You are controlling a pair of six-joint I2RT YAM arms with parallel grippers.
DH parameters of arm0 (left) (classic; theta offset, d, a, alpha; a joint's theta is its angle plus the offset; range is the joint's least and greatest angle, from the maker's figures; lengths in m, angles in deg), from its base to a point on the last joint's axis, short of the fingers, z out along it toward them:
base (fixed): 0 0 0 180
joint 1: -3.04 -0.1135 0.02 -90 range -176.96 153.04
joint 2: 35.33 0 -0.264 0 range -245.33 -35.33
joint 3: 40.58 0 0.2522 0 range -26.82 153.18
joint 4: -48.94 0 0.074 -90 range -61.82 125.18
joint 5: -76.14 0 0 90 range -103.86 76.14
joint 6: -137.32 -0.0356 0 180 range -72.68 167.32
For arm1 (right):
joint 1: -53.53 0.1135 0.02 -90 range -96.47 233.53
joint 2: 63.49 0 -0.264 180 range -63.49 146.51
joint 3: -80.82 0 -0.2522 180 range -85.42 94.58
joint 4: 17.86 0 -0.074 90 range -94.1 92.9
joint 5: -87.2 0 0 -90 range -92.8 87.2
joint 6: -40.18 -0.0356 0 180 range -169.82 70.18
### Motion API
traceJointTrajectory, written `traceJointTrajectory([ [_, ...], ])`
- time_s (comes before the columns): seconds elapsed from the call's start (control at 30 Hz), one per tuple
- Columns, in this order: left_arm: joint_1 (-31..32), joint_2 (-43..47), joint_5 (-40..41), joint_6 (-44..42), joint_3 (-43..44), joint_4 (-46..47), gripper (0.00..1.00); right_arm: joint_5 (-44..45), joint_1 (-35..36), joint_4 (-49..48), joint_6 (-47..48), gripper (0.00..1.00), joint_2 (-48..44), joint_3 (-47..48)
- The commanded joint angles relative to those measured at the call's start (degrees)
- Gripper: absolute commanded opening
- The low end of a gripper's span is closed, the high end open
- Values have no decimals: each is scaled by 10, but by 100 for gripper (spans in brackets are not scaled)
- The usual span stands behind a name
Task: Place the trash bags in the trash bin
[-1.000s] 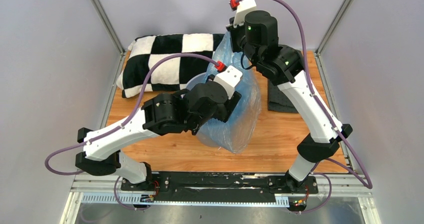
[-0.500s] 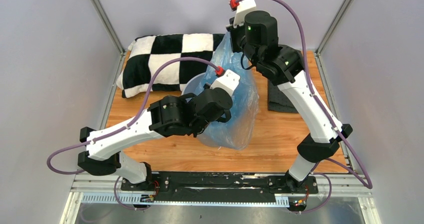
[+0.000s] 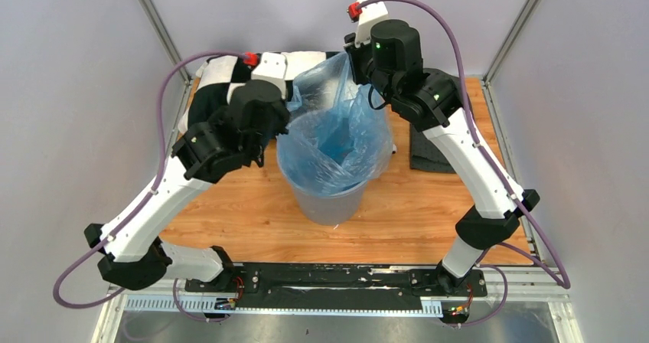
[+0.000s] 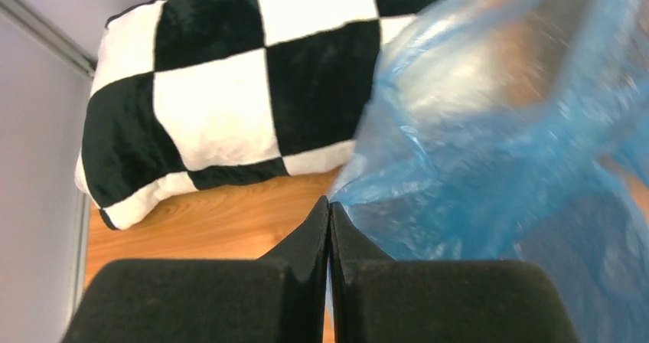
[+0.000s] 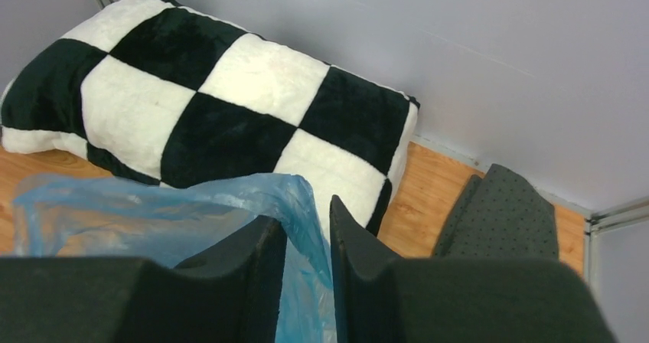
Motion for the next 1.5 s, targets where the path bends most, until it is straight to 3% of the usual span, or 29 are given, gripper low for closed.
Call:
traceJointTrajectory([
  [0.0, -87, 11, -123, -7, -31, 77, 0, -23, -2, 26, 5, 37, 4, 24],
  [0.13, -132, 5, -187, -15, -38, 106, 0, -49, -2, 60, -2, 71, 4, 53],
  [0.2, -141, 3, -208, -16, -36, 112, 0, -54, -2, 80, -10, 82, -4, 58],
  [0.27, -148, 6, -225, -14, -40, 121, 0, -58, -2, 97, -19, 87, -17, 54],
  [0.4, -177, 3, -257, -6, -54, 127, 0, -81, -2, 130, -55, 89, -54, 19],
  [0.67, -203, 18, -282, 6, -91, 142, 0, -94, -1, 121, -118, 85, -170, -124],
  [0.8, -210, 29, -284, 8, -101, 142, 0, -51, -3, 93, -145, 72, -253, -248],
  [0.97, -211, 36, -298, 15, -109, 146, 0, -74, -10, 45, -159, 70, -317, -379],
  [1.17, -211, 44, -308, 16, -120, 152, 0, -120, -16, -6, -165, 67, -280, -419],
  [1.3, -211, 52, -309, 15, -122, 151, 0, -121, -16, -16, -172, 60, -242, -413],
  [1.47, -211, 58, -310, 13, -125, 151, 0, -146, -11, -22, -184, 35, -218, -423],
])
